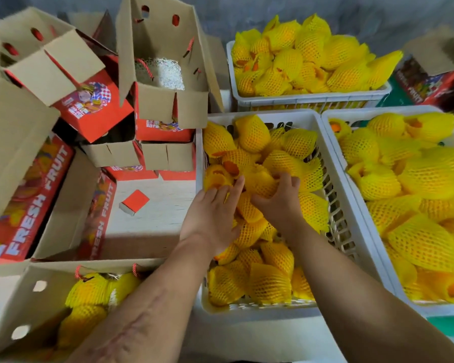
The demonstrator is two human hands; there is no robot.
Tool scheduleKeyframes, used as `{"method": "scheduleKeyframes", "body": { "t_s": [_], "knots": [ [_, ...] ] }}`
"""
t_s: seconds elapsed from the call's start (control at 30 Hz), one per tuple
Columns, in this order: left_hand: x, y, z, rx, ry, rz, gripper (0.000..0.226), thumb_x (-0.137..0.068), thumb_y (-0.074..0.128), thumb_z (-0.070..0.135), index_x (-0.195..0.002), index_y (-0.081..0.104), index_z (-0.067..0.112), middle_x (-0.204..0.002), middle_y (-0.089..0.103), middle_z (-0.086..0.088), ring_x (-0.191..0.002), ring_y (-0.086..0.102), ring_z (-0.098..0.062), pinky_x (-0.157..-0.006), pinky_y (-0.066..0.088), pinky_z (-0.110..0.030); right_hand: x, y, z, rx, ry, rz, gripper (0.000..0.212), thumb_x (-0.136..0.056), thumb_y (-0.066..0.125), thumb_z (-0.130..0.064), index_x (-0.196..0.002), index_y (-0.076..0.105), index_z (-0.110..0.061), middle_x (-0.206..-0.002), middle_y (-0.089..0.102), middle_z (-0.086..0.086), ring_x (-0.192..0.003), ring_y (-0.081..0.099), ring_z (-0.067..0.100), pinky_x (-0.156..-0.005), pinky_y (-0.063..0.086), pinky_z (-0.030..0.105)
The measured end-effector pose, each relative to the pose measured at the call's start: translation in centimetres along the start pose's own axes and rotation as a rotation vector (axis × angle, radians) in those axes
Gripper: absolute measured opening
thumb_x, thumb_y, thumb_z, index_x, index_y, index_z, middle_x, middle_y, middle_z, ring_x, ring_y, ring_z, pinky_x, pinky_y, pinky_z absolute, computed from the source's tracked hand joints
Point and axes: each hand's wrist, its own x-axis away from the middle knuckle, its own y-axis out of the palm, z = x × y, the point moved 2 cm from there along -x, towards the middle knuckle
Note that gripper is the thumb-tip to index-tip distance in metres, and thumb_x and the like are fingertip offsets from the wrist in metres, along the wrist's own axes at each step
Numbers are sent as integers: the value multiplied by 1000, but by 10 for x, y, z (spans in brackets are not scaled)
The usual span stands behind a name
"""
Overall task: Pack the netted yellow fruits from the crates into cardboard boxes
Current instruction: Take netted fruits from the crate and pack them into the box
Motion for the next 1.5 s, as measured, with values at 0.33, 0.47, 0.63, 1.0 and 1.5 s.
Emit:
{"method": "scheduleKeyframes", "body": {
  "t_s": [0.33, 0.47, 0.63, 1.0, 1.5],
  "knots": [
    [2, -2, -5, 131, -1, 65, 91, -84, 61, 74, -155, 20, 33, -132, 56, 3, -119, 51, -23, -105, 38, -36, 32, 15, 4, -843, 376, -276, 35, -94, 55, -29, -115, 68, -4, -96, 64, 14, -79, 61, 28, -66, 49, 40],
    [5, -3, -3, 146, -3, 95, 89, -86, 53, 77, -155, 24, 29, -129, 58, 1, -115, 53, -24, -105, 39, -37, 17, 22, 35, 118, -66, -259, 64, -91, 68, -20, -151, 45, -18, -143, 53, 14, -131, 48, 32, -104, 39, 42],
    [8, -9, -2, 254, -51, 141, 88, -83, 57, 74, -152, 28, 27, -130, 61, -1, -115, 56, -24, -104, 42, -39, 20, 41, 48, 393, -84, -304, 91, -79, 73, -46, -155, 29, -20, -148, 37, 12, -135, 34, 42, -111, 30, 50],
    [7, -6, -4, 351, -26, 203, 87, -82, 59, 71, -152, 29, 28, -132, 61, 0, -117, 58, -24, -101, 46, -40, 28, 40, 27, 561, -29, -285, 86, -84, 69, -51, -153, 28, -23, -142, 24, 13, -133, 26, 41, -113, 29, 54],
    [76, -31, -19, 1299, 39, 314, 70, -89, 63, 51, -147, 29, 32, -133, 54, 10, -117, 58, -5, -92, 50, -25, 123, -25, -64, -523, 183, 37, 33, -90, 63, -58, -71, 74, -32, -70, 71, -11, -65, 66, 7, -59, 49, 25]
  ]
}}
